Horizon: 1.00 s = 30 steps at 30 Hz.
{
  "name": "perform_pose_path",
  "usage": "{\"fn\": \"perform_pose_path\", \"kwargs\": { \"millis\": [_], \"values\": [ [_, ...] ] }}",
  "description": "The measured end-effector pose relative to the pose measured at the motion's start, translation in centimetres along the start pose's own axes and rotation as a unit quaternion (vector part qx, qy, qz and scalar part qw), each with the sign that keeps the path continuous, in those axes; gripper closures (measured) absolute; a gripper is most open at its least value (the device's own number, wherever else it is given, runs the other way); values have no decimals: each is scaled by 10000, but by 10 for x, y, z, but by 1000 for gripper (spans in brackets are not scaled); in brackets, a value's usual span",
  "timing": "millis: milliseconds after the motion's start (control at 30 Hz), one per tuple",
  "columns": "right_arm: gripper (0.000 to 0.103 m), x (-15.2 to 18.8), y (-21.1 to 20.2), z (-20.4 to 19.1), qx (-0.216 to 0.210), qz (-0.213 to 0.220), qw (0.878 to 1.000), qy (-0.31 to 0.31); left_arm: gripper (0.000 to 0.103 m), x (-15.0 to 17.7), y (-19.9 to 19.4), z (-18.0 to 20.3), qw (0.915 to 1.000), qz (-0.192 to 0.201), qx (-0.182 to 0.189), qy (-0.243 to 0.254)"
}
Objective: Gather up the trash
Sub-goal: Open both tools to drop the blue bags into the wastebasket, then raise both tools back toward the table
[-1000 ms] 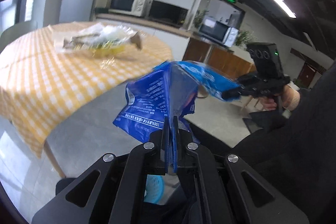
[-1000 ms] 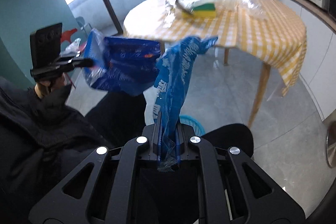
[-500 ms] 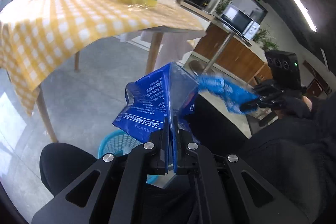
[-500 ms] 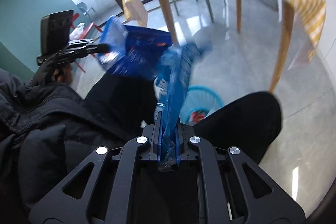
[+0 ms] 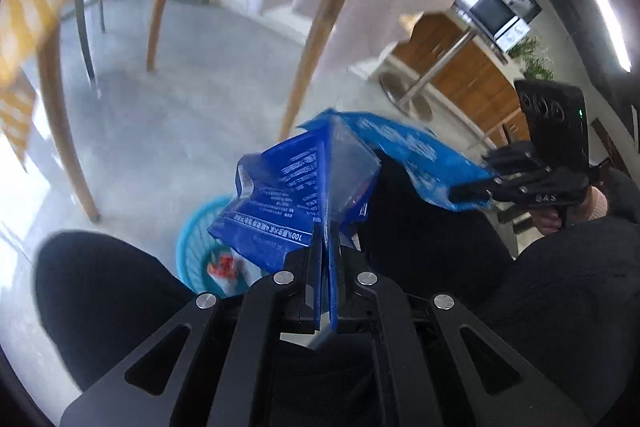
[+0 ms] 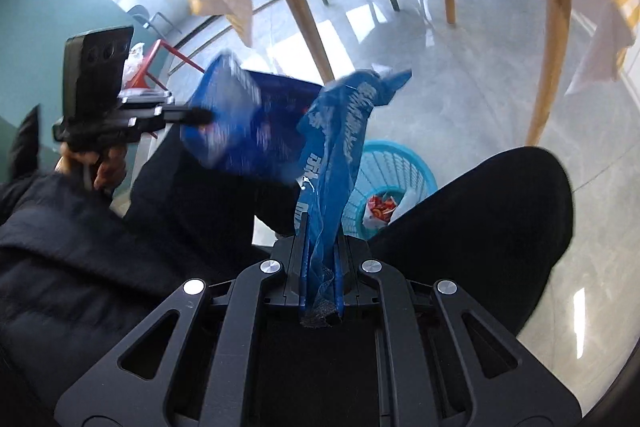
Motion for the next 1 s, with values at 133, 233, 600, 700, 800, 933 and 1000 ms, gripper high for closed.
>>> {"fn": "perform_pose_path", "kwargs": {
  "millis": [133,233,600,700,800,933,1000],
  "values": [
    [94,-8,36,4,60,-427,9991,-56,101,10,31,0,9986,-530,-19,-11],
    [94,-16,60,6,-10,-788,9969,-34,101,14,51,-2,9956,-916,-193,15],
    [94,-37,116,15,-7,-1633,9866,-29,100,24,79,-18,9856,-1604,-486,-210],
    [94,-33,124,11,37,-1764,9842,-138,98,28,85,-15,9835,-1750,-449,-100],
    [92,-33,126,12,82,-1797,9835,-169,78,33,83,-19,9815,-1853,-475,4],
    [36,-37,124,16,186,-1656,9860,-66,6,30,81,-22,9826,-1812,-394,-110],
    [20,-38,122,20,209,-1490,9886,59,6,31,79,-22,9831,-1780,-416,-79]
  ]
}}
Point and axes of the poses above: each gripper's, at about its wrist camera, not at the fingertips, and y roughly the way its jaws point, z to its right, x to its underside, the point moved 4 cm from there along y, roughly the way its jaws point, and after that the axes turned 6 degrees about z, right-handed, at the moved point
